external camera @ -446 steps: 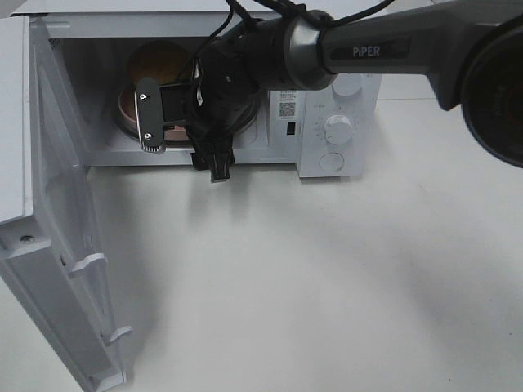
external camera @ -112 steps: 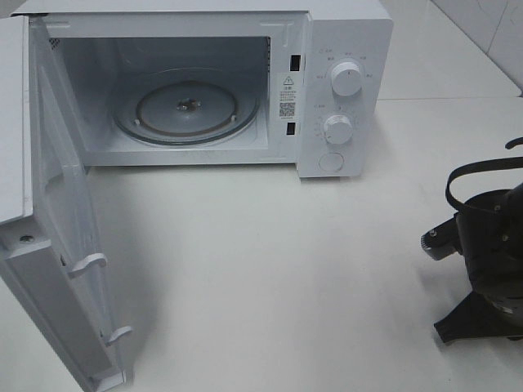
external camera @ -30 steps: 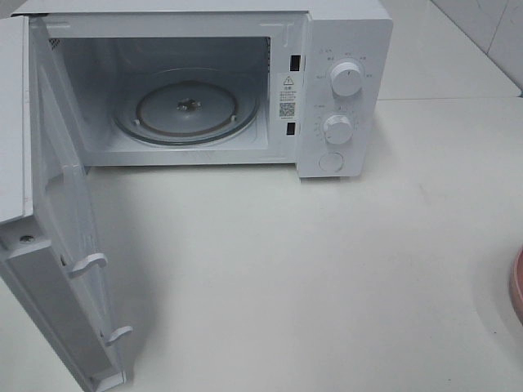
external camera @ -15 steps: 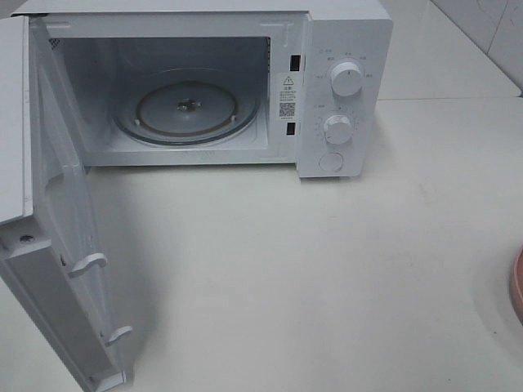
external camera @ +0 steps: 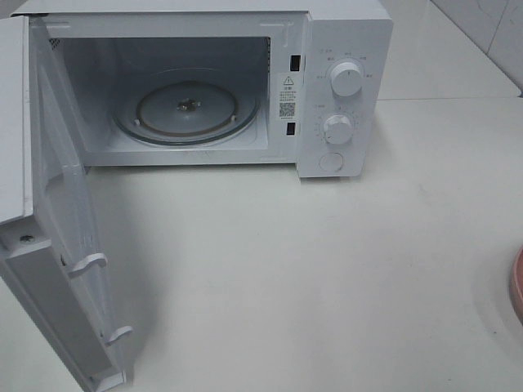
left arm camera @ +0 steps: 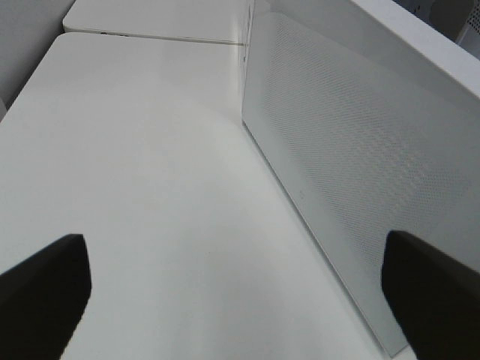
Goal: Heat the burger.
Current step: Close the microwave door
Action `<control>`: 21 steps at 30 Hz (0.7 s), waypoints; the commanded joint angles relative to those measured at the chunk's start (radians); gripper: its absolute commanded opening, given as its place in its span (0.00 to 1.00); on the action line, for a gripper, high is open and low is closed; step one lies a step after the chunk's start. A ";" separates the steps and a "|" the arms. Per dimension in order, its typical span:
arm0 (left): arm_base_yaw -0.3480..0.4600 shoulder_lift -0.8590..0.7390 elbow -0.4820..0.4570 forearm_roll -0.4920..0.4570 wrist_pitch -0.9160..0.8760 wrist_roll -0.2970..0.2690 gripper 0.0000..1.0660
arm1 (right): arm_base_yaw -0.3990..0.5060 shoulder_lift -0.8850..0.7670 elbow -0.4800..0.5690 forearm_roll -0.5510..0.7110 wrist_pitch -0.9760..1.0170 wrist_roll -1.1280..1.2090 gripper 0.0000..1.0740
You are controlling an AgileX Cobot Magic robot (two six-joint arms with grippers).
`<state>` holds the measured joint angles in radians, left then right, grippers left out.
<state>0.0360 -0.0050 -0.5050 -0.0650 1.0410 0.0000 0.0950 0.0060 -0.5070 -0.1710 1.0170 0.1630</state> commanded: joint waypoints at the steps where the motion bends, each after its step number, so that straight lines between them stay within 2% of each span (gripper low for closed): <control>1: 0.003 -0.021 0.001 -0.004 -0.005 0.000 0.92 | -0.036 -0.038 0.004 0.003 -0.011 -0.012 0.71; 21: 0.003 -0.020 0.001 -0.006 -0.005 0.000 0.92 | -0.050 -0.036 0.004 0.006 -0.011 -0.017 0.71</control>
<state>0.0360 -0.0050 -0.5050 -0.0650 1.0410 0.0000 0.0490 -0.0040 -0.5050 -0.1650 1.0160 0.1570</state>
